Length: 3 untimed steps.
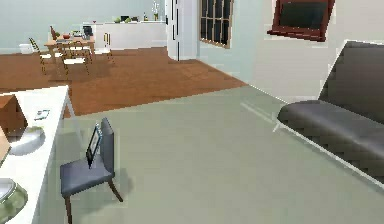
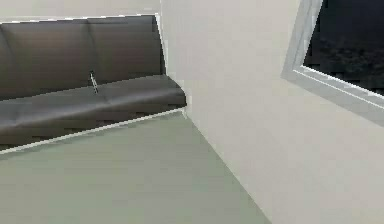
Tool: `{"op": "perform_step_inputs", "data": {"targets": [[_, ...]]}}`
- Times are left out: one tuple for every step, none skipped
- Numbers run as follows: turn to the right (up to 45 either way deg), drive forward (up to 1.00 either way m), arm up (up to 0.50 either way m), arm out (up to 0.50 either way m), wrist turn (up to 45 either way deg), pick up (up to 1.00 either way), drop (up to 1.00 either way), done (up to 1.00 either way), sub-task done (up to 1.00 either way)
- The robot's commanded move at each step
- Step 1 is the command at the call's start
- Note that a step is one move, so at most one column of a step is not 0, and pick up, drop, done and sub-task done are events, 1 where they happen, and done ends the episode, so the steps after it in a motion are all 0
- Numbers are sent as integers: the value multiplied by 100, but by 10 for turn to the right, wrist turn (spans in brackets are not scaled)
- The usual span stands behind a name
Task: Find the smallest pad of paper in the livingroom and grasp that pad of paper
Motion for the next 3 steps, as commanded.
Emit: {"op": "perform_step_inputs", "data": {"targets": [[0, 35, 0, 0, 0, 0, 0, 0, 0], [0, 85, 0, 0, 0, 0, 0, 0, 0], [-180, 0, 0, 0, 0, 0, 0, 0, 0]]}}
